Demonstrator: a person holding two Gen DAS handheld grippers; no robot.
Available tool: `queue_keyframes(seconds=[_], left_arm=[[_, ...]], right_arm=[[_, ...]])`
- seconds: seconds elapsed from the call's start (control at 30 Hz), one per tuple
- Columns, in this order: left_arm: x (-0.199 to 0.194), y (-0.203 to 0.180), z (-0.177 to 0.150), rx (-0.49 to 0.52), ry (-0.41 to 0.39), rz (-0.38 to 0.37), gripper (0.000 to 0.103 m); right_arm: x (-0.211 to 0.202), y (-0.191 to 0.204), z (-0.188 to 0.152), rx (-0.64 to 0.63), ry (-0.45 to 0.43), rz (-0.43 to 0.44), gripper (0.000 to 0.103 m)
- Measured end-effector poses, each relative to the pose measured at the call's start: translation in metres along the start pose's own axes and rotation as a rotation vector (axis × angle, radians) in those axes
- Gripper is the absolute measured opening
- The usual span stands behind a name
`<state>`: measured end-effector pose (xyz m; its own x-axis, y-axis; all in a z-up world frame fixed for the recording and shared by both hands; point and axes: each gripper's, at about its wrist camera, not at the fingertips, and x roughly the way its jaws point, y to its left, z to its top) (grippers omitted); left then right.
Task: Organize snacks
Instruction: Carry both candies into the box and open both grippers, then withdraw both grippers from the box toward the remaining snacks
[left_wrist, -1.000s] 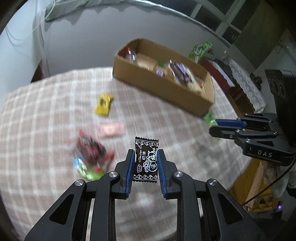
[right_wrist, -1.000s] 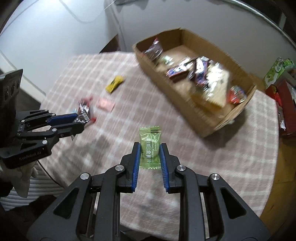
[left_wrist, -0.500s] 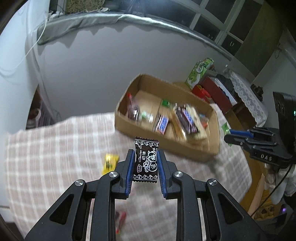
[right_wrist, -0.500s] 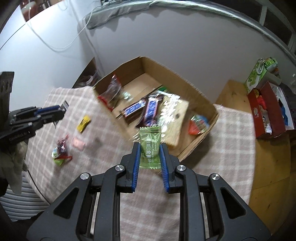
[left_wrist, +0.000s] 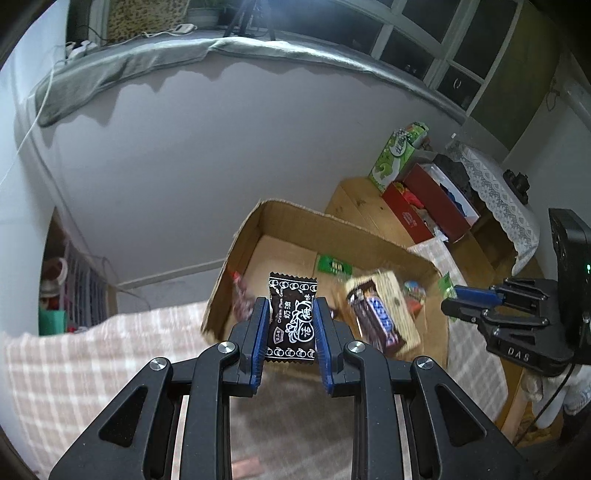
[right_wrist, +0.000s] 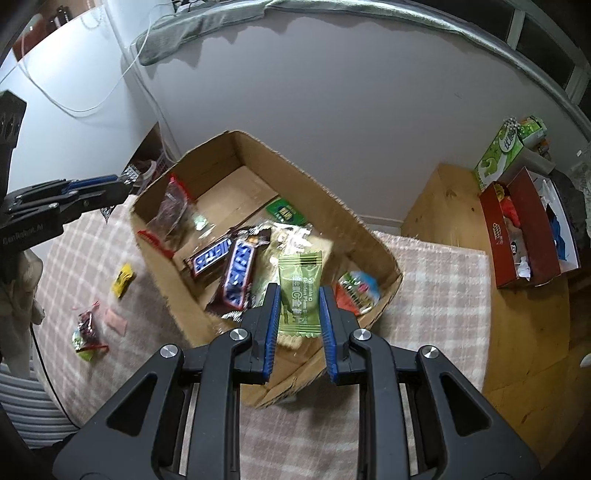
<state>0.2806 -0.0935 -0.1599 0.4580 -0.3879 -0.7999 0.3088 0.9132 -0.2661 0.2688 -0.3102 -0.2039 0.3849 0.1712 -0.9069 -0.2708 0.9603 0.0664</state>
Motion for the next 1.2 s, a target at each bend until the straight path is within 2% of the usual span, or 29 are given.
queue_keyframes(seconds=[0.23,0.63,0.7,0.77,0.8,0.83,1.2], left_arm=[[0.021,-0.010,0.019,0.021,0.018,-0.005,0.022],[0.041,-0.015,0.024,0.035,0.057,-0.016,0.022],[0.040,-0.015,0.025,0.037,0.060,-0.015,0.023],[0.039,-0.015,0.025,0.038,0.059,-0.012,0.025],[0.039,-0.015,0.026,0.038,0.057,-0.010,0.026],[0.037,-0.015,0.025,0.036,0.054,-0.007,0.027],[0.003,-0.024,0.022,0.054,-0.012,0.006,0.028]], right_arm=[[0.016,-0.009,0.012,0.004,0.020,-0.017,0.022],[0.029,-0.012,0.018,0.003,0.039,-0.024,0.022],[0.029,-0.012,0.018,0.002,0.039,-0.020,0.028],[0.028,-0.010,0.018,-0.001,0.035,-0.021,0.043],[0.027,-0.008,0.018,-0.006,0.029,-0.023,0.054],[0.026,-0.007,0.018,-0.009,0.023,-0.023,0.058],[0.002,0.007,0.012,-0.003,-0.012,0.005,0.058]])
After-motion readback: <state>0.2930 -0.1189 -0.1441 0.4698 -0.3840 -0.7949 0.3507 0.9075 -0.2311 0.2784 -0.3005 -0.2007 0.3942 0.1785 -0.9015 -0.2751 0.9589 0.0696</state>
